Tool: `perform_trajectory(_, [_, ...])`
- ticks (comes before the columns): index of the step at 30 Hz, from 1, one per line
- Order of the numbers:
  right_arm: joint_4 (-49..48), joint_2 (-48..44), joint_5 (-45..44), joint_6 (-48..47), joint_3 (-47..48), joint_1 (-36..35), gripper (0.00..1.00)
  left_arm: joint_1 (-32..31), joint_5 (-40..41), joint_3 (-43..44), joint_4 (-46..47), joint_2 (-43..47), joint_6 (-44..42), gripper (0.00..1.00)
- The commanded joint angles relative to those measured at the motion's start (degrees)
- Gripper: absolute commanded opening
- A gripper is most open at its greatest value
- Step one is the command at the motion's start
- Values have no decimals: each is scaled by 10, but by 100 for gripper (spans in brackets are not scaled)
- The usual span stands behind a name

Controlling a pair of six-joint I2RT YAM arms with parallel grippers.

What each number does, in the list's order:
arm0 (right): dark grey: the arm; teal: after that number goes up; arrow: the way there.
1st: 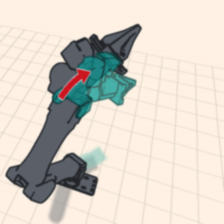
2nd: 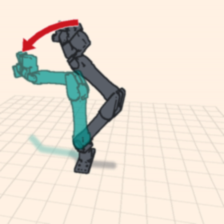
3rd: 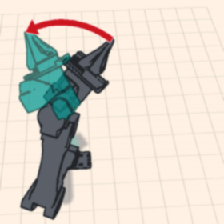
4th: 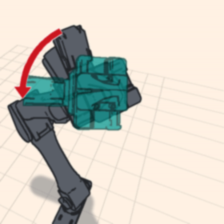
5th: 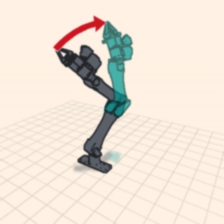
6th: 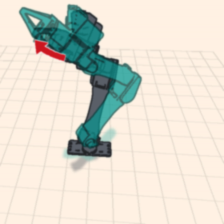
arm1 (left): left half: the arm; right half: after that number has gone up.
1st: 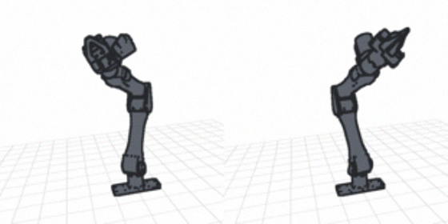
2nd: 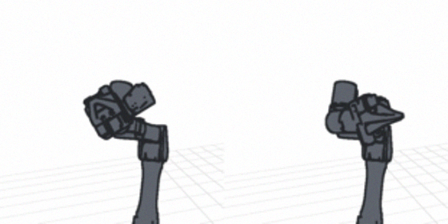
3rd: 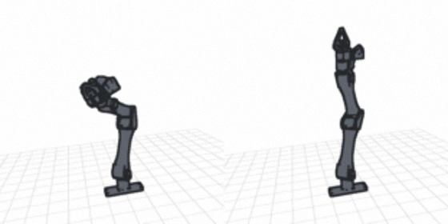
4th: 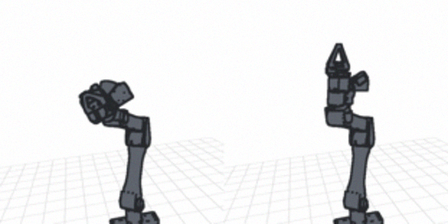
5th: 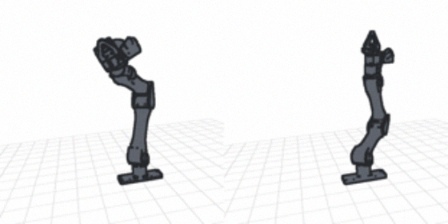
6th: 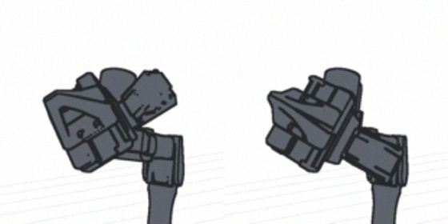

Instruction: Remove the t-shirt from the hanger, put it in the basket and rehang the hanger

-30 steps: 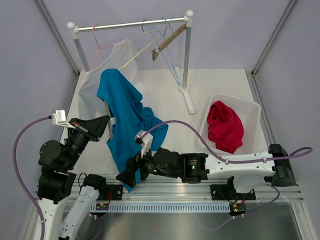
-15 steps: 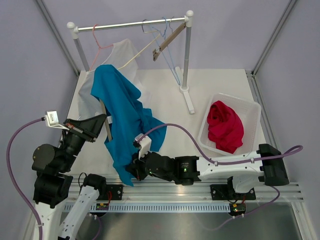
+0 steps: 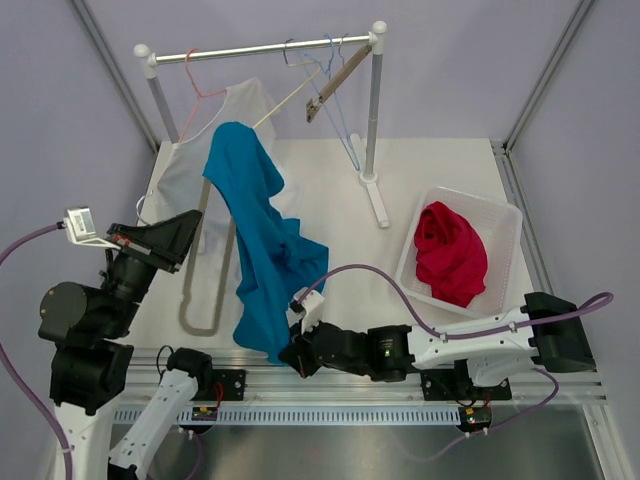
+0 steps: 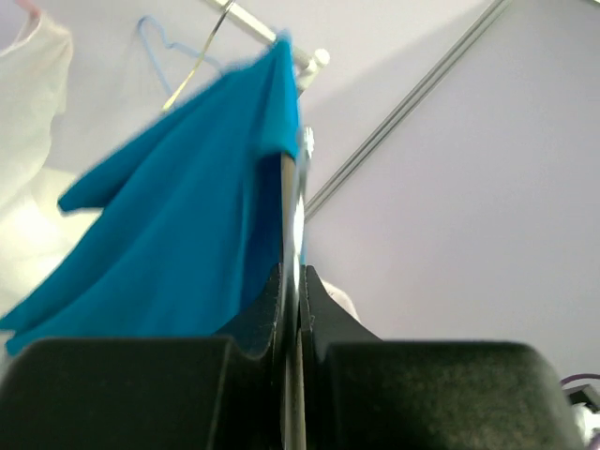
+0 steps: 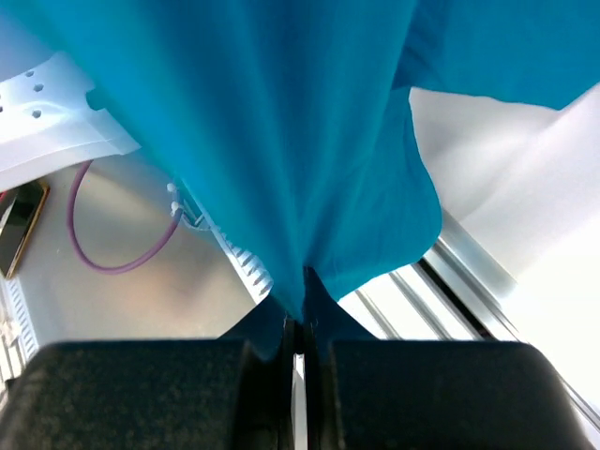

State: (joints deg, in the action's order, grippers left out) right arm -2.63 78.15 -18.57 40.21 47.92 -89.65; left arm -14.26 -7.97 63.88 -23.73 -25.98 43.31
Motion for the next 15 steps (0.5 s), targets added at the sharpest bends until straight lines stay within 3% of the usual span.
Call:
perform_trajectory(1, [67, -7, -47, 21, -7, -13, 0, 1, 2, 71, 129, -14, 11, 0])
perform_trajectory(6, [69, 16, -111, 5, 11, -7, 0, 1, -97, 75, 127, -1, 70, 0])
perform_trajectory(11, [79, 7, -147, -79, 81, -7, 1, -8, -94, 53, 70, 57, 53, 0])
perform_trajectory(14, [123, -23, -137, -125, 117, -7, 53, -13, -114, 41, 63, 72, 49, 0])
perform_trajectory(15, [140, -45, -135, -135, 127, -7, 78, -16, -116, 37, 61, 76, 42, 0])
